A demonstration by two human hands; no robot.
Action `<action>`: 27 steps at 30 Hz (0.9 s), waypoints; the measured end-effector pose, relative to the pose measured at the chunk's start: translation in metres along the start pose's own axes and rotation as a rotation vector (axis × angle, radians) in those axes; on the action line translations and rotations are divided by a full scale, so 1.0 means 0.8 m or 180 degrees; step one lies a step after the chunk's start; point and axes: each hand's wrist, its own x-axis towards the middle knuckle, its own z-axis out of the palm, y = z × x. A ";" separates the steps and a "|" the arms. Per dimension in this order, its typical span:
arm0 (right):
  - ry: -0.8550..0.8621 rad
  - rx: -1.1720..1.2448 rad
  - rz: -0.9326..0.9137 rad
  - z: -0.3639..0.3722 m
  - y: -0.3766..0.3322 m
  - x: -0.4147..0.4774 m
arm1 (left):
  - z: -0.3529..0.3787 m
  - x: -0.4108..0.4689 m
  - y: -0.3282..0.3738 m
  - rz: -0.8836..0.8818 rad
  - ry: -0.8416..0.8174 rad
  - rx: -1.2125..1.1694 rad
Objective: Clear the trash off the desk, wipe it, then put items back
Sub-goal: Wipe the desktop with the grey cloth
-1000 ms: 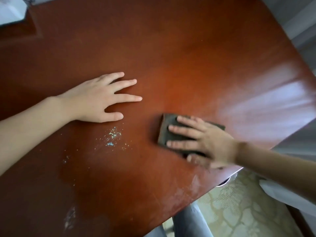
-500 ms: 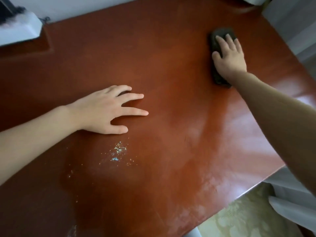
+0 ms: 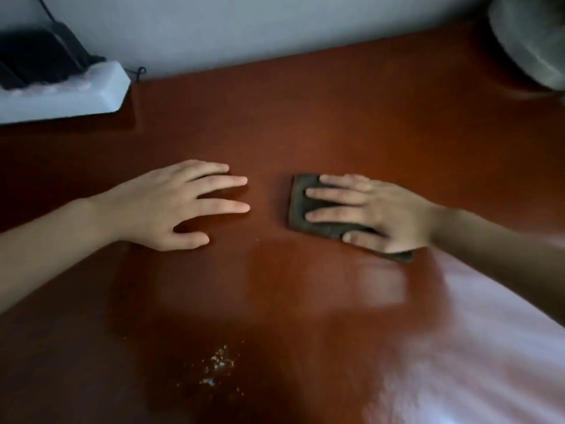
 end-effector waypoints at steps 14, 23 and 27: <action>0.0006 -0.0253 -0.0636 -0.019 0.045 0.117 | 0.016 -0.014 -0.025 -0.0274 -0.0004 -0.0328; 0.0325 0.0101 0.0383 -0.054 0.129 0.216 | -0.004 -0.043 -0.045 -0.0821 0.0010 -0.0330; 0.0212 0.0182 0.0913 -0.059 0.128 0.291 | 0.006 -0.071 -0.046 -0.0952 -0.0141 -0.0268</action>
